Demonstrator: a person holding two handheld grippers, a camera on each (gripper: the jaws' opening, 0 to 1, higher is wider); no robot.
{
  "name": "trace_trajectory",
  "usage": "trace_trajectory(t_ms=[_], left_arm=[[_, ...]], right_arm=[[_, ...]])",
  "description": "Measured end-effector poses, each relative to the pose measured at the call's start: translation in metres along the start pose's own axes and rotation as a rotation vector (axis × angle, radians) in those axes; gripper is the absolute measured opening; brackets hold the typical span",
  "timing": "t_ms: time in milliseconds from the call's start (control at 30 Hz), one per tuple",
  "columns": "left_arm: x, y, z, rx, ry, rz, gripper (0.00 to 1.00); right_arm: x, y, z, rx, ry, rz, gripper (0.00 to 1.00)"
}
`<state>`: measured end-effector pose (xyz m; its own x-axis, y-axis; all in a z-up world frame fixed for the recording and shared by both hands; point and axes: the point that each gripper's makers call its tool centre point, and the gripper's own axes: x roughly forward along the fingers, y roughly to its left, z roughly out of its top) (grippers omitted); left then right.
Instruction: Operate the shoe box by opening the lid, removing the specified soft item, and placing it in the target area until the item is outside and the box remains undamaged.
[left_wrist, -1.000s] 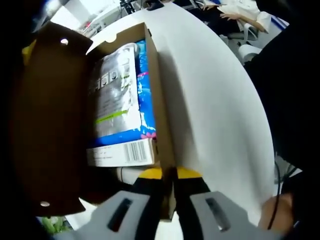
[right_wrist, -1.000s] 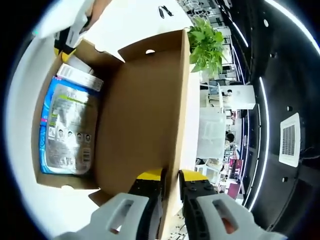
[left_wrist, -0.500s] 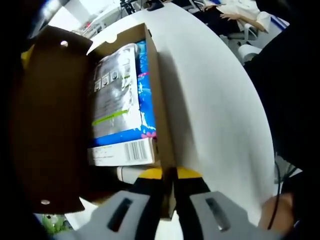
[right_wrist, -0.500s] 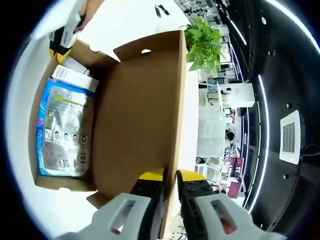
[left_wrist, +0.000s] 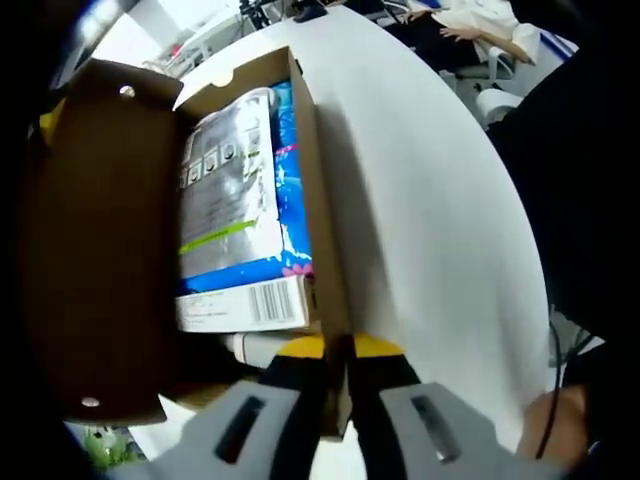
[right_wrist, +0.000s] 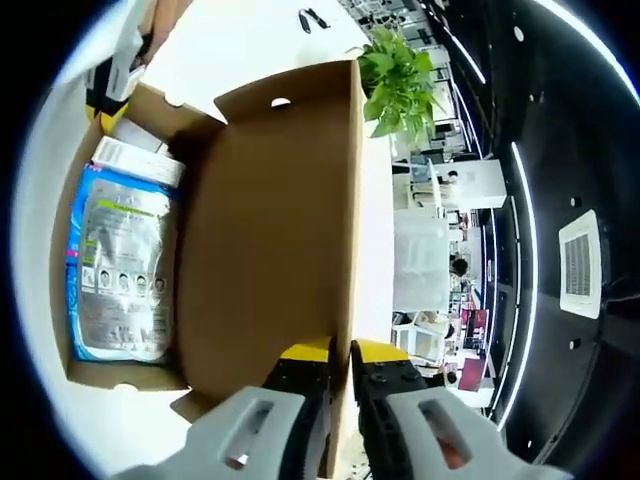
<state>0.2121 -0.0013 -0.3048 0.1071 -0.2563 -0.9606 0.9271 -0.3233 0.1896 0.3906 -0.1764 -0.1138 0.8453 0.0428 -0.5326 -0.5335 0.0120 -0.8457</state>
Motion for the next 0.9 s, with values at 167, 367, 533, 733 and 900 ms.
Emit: trace_trajectory(t_ms=[167, 367, 533, 733, 900], left_arm=[[0.000, -0.001, 0.000, -0.001, -0.002, -0.003, 0.06], [0.000, -0.002, 0.000, -0.002, -0.007, -0.007, 0.06], [0.000, -0.003, 0.000, -0.002, -0.009, -0.009, 0.06], [0.000, -0.004, 0.000, -0.002, -0.009, -0.011, 0.06], [0.000, -0.004, 0.000, -0.003, -0.012, -0.014, 0.06]], right_arm=[[0.004, -0.001, 0.000, 0.014, 0.007, -0.008, 0.04], [0.008, -0.002, -0.001, 0.029, 0.010, -0.005, 0.03], [0.011, -0.002, -0.001, 0.026, 0.013, 0.001, 0.03], [0.016, -0.002, -0.001, 0.028, 0.019, 0.023, 0.03], [0.021, -0.004, -0.002, 0.038, 0.012, 0.058, 0.03]])
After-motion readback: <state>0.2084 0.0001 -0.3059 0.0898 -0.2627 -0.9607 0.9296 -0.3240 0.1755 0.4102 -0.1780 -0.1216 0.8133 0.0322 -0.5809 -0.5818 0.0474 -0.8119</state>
